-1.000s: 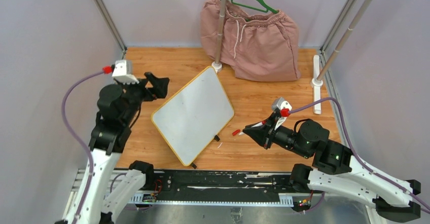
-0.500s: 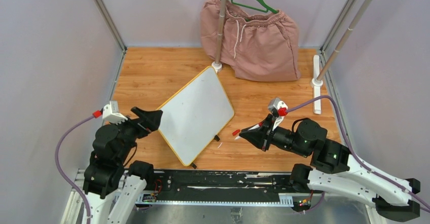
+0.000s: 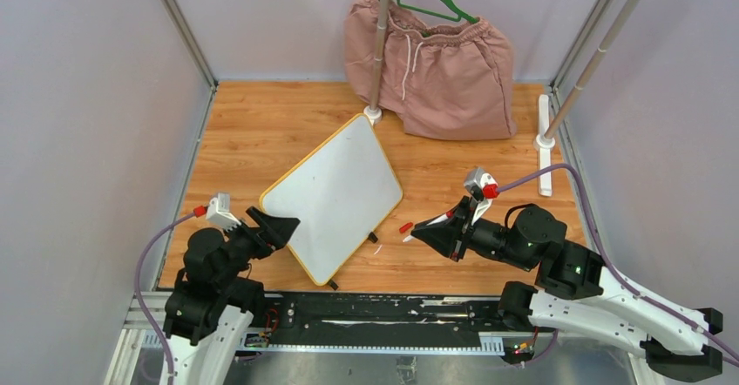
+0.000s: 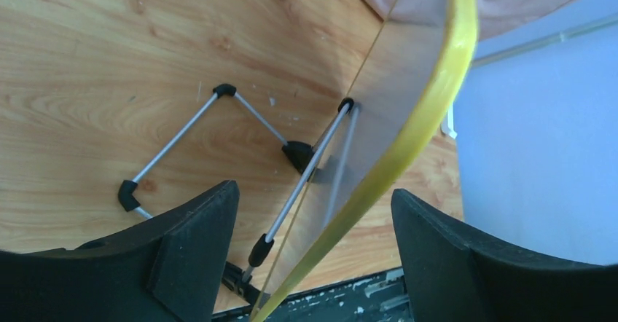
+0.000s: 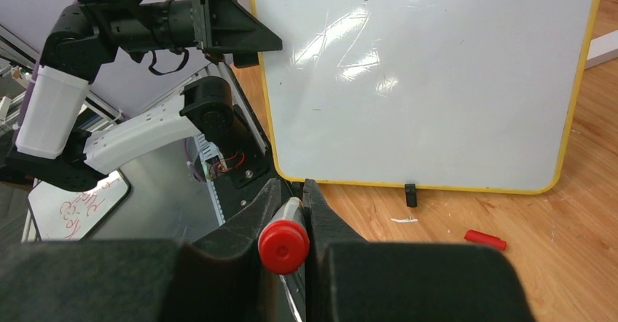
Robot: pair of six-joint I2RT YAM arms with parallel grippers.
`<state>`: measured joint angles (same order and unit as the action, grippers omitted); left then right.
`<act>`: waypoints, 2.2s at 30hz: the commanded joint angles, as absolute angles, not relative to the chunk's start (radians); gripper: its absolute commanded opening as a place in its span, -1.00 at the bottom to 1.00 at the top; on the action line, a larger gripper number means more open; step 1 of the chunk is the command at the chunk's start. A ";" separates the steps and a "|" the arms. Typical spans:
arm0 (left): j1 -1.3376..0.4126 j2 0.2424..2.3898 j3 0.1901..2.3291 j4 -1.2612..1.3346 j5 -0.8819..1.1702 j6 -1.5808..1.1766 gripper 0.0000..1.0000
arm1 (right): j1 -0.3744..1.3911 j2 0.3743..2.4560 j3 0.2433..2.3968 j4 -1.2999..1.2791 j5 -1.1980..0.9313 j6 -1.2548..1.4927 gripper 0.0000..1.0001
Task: Write a sentence on the whiteboard
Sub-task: Move the whiteboard to the center of the board.
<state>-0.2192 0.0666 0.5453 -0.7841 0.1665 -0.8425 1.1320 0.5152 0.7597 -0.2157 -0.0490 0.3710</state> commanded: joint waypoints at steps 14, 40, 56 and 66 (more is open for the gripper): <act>-0.216 -0.064 0.355 -0.551 0.351 -0.864 -0.15 | 1.133 0.515 0.753 -0.191 -0.055 0.372 -1.00; -0.216 -0.064 0.320 -0.372 0.380 -0.740 -1.00 | 1.134 0.534 0.708 -0.160 -0.027 0.350 -1.00; -0.298 -0.035 0.156 -0.022 0.302 -0.687 -1.00 | 1.133 0.553 0.577 -0.099 0.097 0.288 -1.00; -0.520 -0.043 0.063 0.134 0.105 -0.559 -1.00 | 1.133 0.547 0.505 -0.048 0.244 0.302 -1.00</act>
